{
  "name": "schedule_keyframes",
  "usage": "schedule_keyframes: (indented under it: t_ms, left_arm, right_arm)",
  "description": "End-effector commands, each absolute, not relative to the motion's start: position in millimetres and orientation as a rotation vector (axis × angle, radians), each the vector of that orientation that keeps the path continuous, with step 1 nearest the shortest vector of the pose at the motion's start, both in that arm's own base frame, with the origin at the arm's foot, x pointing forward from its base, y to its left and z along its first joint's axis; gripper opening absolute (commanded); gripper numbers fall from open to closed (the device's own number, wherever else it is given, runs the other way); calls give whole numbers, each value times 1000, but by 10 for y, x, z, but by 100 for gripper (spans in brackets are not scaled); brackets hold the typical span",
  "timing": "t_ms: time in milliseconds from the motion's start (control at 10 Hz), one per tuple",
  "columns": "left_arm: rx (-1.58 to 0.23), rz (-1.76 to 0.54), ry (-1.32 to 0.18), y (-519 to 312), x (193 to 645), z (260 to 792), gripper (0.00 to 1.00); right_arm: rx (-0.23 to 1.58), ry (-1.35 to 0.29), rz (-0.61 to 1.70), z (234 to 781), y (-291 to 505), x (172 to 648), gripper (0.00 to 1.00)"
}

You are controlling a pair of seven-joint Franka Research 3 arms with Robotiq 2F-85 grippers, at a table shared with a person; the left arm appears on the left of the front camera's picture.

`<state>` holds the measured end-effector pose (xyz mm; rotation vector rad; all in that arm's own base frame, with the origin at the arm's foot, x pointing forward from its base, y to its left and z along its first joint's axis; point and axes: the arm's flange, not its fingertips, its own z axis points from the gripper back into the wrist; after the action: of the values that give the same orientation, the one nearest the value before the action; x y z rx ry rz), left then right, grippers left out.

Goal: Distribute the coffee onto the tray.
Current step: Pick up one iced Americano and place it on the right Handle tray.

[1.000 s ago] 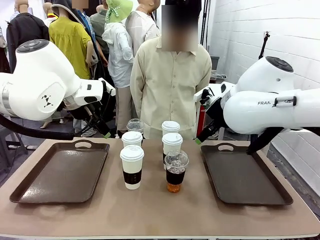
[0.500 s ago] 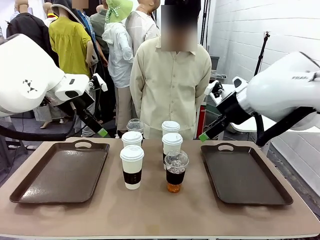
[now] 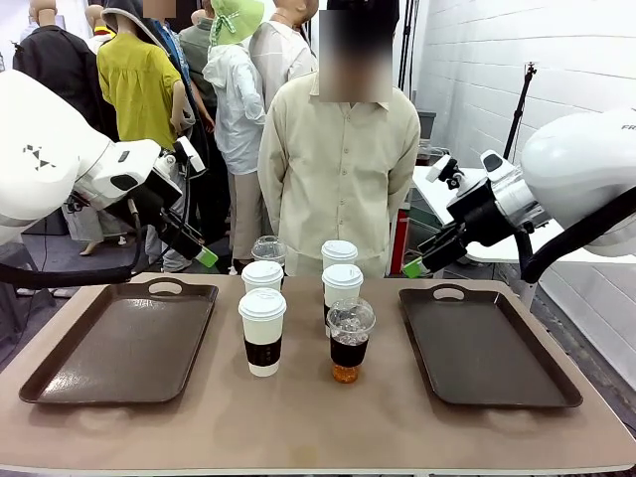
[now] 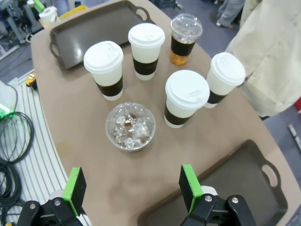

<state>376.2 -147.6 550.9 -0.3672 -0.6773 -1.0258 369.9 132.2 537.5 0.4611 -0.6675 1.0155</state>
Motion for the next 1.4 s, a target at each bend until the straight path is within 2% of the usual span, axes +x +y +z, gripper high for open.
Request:
schedule_keyframes:
  t_ms: [0, 100, 1300]
  left_arm:
    - [-389, -1020, -718, -1466, 3738, 5424, 100]
    - [-367, -1026, -677, -1476, 3762, 5509, 100]
    - [-367, -1026, -677, -1476, 3762, 5509, 100]
  right_arm:
    - [478, -668, 1027, 5314, 1302, 3715, 100]
    - [439, -683, 999, 5302, 1306, 3701, 100]
    - [467, -668, 1012, 5363, 1312, 3706, 100]
